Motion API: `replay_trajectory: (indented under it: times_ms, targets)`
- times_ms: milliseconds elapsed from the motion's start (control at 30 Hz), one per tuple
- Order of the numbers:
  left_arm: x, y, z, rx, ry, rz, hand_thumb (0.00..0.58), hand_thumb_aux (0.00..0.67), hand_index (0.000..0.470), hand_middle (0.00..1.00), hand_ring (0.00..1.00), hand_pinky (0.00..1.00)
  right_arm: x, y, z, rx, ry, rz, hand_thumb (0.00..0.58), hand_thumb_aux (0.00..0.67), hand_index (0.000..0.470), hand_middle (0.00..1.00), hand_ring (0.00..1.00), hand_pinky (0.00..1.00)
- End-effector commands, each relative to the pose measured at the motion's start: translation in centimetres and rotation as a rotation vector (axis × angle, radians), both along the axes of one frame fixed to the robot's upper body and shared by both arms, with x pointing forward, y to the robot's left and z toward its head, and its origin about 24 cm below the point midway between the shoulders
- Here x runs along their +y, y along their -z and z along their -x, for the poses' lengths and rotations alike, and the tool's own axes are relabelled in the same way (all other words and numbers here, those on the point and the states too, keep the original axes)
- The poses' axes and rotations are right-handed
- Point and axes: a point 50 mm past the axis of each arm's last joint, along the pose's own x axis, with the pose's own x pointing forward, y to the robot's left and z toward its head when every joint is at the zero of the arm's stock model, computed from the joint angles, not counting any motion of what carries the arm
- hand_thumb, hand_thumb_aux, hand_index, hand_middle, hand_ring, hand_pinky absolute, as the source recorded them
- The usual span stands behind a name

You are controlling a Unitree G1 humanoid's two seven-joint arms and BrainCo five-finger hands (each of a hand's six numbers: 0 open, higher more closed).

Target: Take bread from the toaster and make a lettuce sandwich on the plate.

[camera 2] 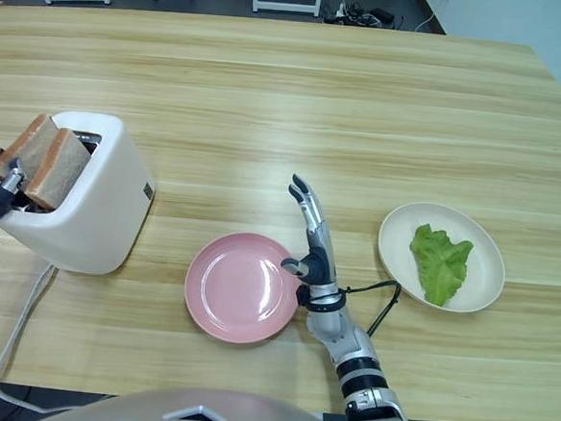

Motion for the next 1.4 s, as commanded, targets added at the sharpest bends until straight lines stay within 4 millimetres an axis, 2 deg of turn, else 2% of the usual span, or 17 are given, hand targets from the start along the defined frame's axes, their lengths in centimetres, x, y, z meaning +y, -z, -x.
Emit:
replay_trajectory:
  times_ms: [33, 133, 233, 333, 400, 533, 667, 733, 867, 1000, 1067, 1167, 1267, 1300, 1333, 1367, 1400]
  targets:
    - [-0.9, -3.1, -0.2, -0.364, 0.037, 0.116, 0.58, 0.67, 0.47, 1.0, 1.0, 1.0, -0.3, 0.8, 0.1, 0.044, 0.028, 0.0, 0.0, 0.0, 0.0, 0.0, 0.0, 0.0]
    - [-3.3, -4.4, 0.3, -0.502, 0.188, 0.221, 0.58, 0.67, 0.47, 1.0, 1.0, 1.0, -0.9, 0.4, -0.1, 0.024, 0.053, -0.001, 0.0, 0.0, 0.0, 0.0, 0.0, 0.0]
    - [-5.8, -5.2, 0.8, -0.531, 0.346, 0.298, 0.58, 0.67, 0.47, 1.0, 1.0, 1.0, -1.8, 0.0, -0.1, 0.004, 0.083, -0.004, 0.0, 0.0, 0.0, 0.0, 0.0, 0.0]
    - [-8.1, -5.4, 1.3, -0.464, 0.536, 0.384, 0.58, 0.67, 0.47, 1.0, 1.0, 1.0, -2.9, -0.4, 0.2, -0.017, 0.117, -0.003, 0.0, 0.0, 0.0, 0.0, 0.0, 0.0]
    - [-10.4, -4.8, 1.9, -0.348, 0.717, 0.455, 0.58, 0.67, 0.47, 1.0, 1.0, 1.0, -3.8, -1.1, 0.5, -0.045, 0.147, -0.008, 0.0, 0.0, 0.0, 0.0, 0.0, 0.0]
    - [-15.4, -0.9, 3.4, 0.01, 1.038, 0.647, 0.58, 0.67, 0.47, 1.0, 1.0, 1.0, -6.2, -2.7, 0.8, -0.1, 0.227, -0.004, 0.0, 0.0, 0.0, 0.0, 0.0, 0.0]
    - [-19.0, 4.1, 3.9, 0.329, 1.154, 0.762, 0.58, 0.67, 0.47, 1.0, 1.0, 1.0, -9.2, -3.7, 1.0, -0.123, 0.332, 0.051, 0.0, 0.0, 0.0, 0.0, 0.0, 0.0]
    - [-20.3, 6.1, 3.7, 0.433, 1.167, 0.774, 0.58, 0.67, 0.47, 1.0, 1.0, 1.0, -10.8, -3.9, 1.2, -0.124, 0.396, 0.082, 0.0, 0.0, 0.0, 0.0, 0.0, 0.0]
    - [-21.6, 9.7, 2.2, 0.574, 1.107, 0.711, 0.58, 0.67, 0.47, 1.0, 1.0, 1.0, -13.4, -3.7, 1.9, -0.106, 0.498, 0.16, 0.0, 0.0, 0.0, 0.0, 0.0, 0.0]
    - [-21.2, 12.2, 1.6, 0.681, 1.035, 0.587, 0.58, 0.67, 0.47, 1.0, 1.0, 1.0, -15.7, -2.8, 3.1, -0.058, 0.575, 0.274, 0.0, 0.0, 0.0, 0.0, 0.0, 0.0]
    - [-20.8, 12.9, 1.7, 0.71, 1.01, 0.511, 0.58, 0.67, 0.47, 1.0, 1.0, 1.0, -16.8, -2.4, 3.7, -0.035, 0.614, 0.345, 0.0, 0.0, 0.0, 0.0, 0.0, 0.0]
    - [-20.1, 13.4, 1.8, 0.722, 0.981, 0.36, 0.58, 0.67, 0.47, 1.0, 1.0, 1.0, -19.6, -2.0, 4.2, 0.018, 0.723, 0.511, 0.0, 0.0, 0.0, 0.0, 0.0, 0.0]
    - [-19.7, 13.1, 1.9, 0.699, 0.971, 0.275, 0.58, 0.67, 0.47, 1.0, 1.0, 1.0, -22.2, -1.3, 4.5, 0.11, 0.821, 0.749, 0.0, 0.0, 0.0, 0.0, 0.0, 0.0]
    - [-19.5, 12.9, 1.9, 0.678, 0.96, 0.247, 0.58, 0.67, 0.47, 0.8, 0.8, 0.8, -23.0, -1.1, 4.4, 0.142, 0.855, 0.824, 0.0, 0.0, 0.0, 0.0, 0.0, 0.0]
    - [-19.3, 12.5, 1.9, 0.654, 0.946, 0.227, 0.58, 0.67, 0.47, 0.53, 0.53, 0.53, -23.5, -0.9, 4.3, 0.178, 0.876, 0.881, 0.0, 0.0, 0.0, 0.0, 0.0, 0.0]
    - [-19.2, 12.2, 1.9, 0.627, 0.931, 0.206, 0.58, 0.67, 0.47, 0.19, 0.19, 0.19, -23.9, -0.8, 4.2, 0.205, 0.897, 0.918, 0.0, 0.0, 0.0, 0.0, 0.0, 0.0]
    - [-19.0, 11.9, 1.9, 0.602, 0.918, 0.187, 0.574, 0.604, 0.424, 0.0, 0.0, 0.0, -24.3, -0.7, 4.1, 0.238, 0.906, 0.953, 0.0, 0.0, 0.0, 0.0, 0.0, 0.0]
